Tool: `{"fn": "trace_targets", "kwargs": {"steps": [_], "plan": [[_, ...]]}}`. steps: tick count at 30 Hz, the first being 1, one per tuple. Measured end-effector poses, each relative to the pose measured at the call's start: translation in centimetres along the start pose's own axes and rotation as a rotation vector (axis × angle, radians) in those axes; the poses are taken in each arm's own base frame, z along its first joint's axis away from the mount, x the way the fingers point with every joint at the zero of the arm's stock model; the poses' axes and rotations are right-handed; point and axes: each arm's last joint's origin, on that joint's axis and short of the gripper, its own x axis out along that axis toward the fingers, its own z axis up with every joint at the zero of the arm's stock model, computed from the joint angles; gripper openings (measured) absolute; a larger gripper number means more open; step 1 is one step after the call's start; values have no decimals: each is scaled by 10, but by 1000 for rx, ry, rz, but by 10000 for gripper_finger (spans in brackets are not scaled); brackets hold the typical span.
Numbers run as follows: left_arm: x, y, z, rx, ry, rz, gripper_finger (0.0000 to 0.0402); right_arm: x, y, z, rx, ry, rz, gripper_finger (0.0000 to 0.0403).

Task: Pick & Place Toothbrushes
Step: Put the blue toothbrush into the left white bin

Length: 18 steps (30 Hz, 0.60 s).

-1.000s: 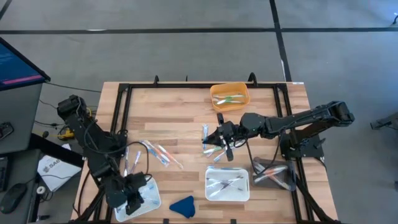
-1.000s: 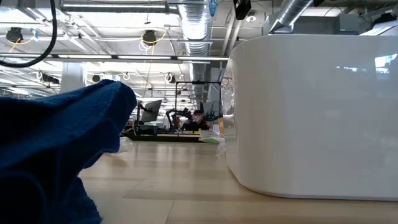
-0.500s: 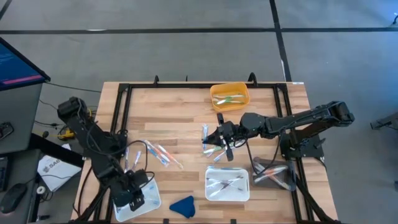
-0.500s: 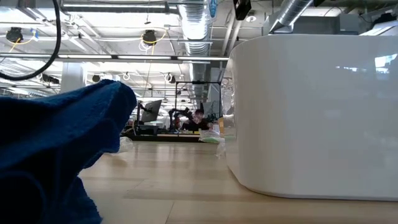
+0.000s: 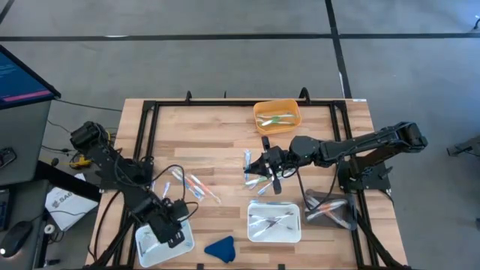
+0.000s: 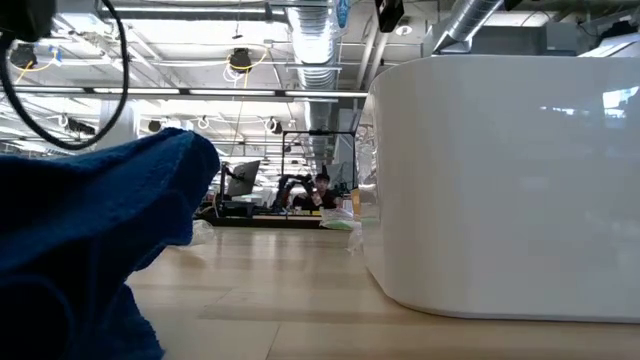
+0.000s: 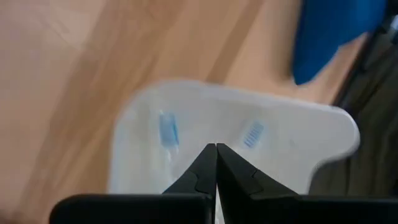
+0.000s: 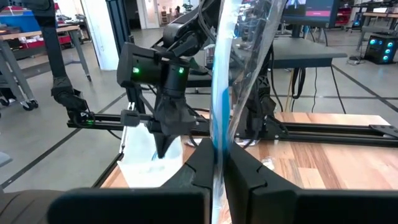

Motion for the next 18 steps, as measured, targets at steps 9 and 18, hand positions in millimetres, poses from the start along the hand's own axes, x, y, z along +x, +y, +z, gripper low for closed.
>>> {"fn": "trace_targets", "kwargs": {"steps": [9, 18], "plan": [[7, 6, 19, 107, -28, 38, 0, 0, 2, 0, -2, 0, 6, 9], [8, 10, 35, 156, -56, 54, 0, 0, 2, 0, -8, 0, 6, 9]]}}
